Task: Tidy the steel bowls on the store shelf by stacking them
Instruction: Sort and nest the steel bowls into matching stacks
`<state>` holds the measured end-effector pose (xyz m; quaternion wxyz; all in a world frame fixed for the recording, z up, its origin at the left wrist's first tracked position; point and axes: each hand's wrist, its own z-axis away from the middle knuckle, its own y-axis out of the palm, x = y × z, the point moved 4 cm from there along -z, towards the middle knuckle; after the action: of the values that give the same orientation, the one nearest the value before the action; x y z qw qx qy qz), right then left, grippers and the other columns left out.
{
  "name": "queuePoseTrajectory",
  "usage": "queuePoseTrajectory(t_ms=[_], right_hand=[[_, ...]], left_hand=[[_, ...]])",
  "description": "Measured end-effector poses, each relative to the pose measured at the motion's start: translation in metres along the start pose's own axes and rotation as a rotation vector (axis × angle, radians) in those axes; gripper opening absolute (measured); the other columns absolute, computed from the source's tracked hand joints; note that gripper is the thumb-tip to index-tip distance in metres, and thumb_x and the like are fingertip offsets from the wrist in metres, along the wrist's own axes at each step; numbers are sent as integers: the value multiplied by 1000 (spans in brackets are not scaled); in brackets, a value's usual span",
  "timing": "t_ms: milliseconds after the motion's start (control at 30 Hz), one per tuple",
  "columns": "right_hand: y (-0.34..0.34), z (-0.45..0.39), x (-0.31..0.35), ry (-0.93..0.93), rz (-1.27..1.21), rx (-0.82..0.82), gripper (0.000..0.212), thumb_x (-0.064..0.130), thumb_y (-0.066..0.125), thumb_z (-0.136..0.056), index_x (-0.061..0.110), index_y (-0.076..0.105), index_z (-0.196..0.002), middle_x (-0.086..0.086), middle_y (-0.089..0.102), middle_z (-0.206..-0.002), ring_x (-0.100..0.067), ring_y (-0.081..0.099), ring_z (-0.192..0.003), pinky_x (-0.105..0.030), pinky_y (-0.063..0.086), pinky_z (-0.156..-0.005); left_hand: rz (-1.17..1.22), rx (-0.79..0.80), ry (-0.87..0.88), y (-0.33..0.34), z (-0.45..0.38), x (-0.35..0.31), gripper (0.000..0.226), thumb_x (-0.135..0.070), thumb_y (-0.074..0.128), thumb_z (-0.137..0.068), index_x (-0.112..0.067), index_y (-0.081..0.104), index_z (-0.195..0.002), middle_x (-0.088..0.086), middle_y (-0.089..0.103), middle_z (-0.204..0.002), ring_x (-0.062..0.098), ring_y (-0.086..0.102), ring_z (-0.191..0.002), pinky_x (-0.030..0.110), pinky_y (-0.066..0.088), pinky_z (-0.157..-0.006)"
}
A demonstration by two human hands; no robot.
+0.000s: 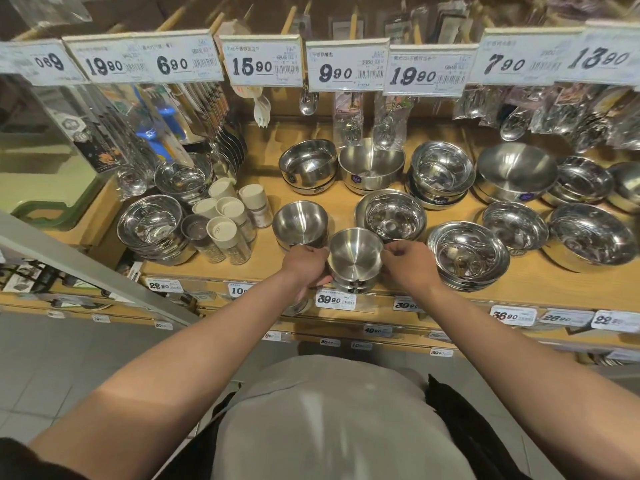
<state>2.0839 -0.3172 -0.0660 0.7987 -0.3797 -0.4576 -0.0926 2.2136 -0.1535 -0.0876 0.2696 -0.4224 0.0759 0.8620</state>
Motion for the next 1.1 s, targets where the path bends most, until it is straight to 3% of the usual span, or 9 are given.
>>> queuePoseTrajectory(t_ms=[233,367,433,500,567,667,833,1000,1100], right_hand=[[1,3,-4,21,-15,-5,22,23,62,-91,13,72,-75,-5,75,-76,-18,70,-69,-33,56,-72],[5,6,-11,77,-53,38,32,41,54,-95,21,67,-74,8,69,-66,-15,60,-64,-29,46,-61],[11,8,-17,154,-190,93,37,41,51,-98,12,72,-87,-2,73,-74,-19,65,-71,-33,55,-68],[18,9,-21,234,-354,127,34,34,49,-101,11,74,-107,-13,75,-99,-24,73,-90,-42,63,-81],[19,12,-22,249,-411,109,31,29,48,-102,12,73,-109,-16,74,-108,-30,74,-96,-45,63,-83],[16,19,-20,240,-395,77,29,25,50,-102,11,74,-95,-19,75,-103,-33,75,-93,-47,63,-81],[-8,23,4,202,-417,95,31,23,50,-102,5,75,-97,-16,77,-95,-25,77,-82,-39,64,-72],[-17,9,69,102,-460,128,30,28,54,-101,11,78,-95,-12,78,-96,-27,76,-87,-30,60,-63],[-5,-9,103,106,-467,164,35,33,57,-100,3,72,-108,-20,74,-107,-27,75,-87,-35,61,-68]], left_hand=[[-1,23,-22,-1,-5,1,29,-21,61,-98,5,69,-108,23,75,-97,25,73,-75,39,63,-81],[-24,16,-17,0,-3,2,23,-24,59,-100,-3,67,-93,15,66,-72,23,62,-61,35,55,-72],[-22,24,-28,2,-1,4,28,-24,55,-101,1,69,-99,15,66,-76,26,61,-69,36,51,-72],[-13,33,-30,3,3,4,29,-21,53,-102,3,69,-104,15,68,-82,25,65,-74,32,52,-69],[11,64,-26,4,10,2,27,-16,50,-103,5,67,-106,15,65,-82,21,64,-68,29,51,-59],[5,118,8,5,26,-2,24,-11,53,-100,7,68,-104,13,64,-79,18,62,-64,28,53,-59],[18,101,71,-4,48,-30,24,-21,57,-101,-3,71,-94,7,76,-73,15,74,-67,22,58,-61],[-10,21,142,-34,46,-88,27,-28,60,-99,-5,70,-89,11,73,-74,25,70,-68,40,63,-74],[23,-14,146,-57,39,-117,24,-23,59,-100,0,68,-99,12,72,-70,22,66,-56,31,60,-57]])
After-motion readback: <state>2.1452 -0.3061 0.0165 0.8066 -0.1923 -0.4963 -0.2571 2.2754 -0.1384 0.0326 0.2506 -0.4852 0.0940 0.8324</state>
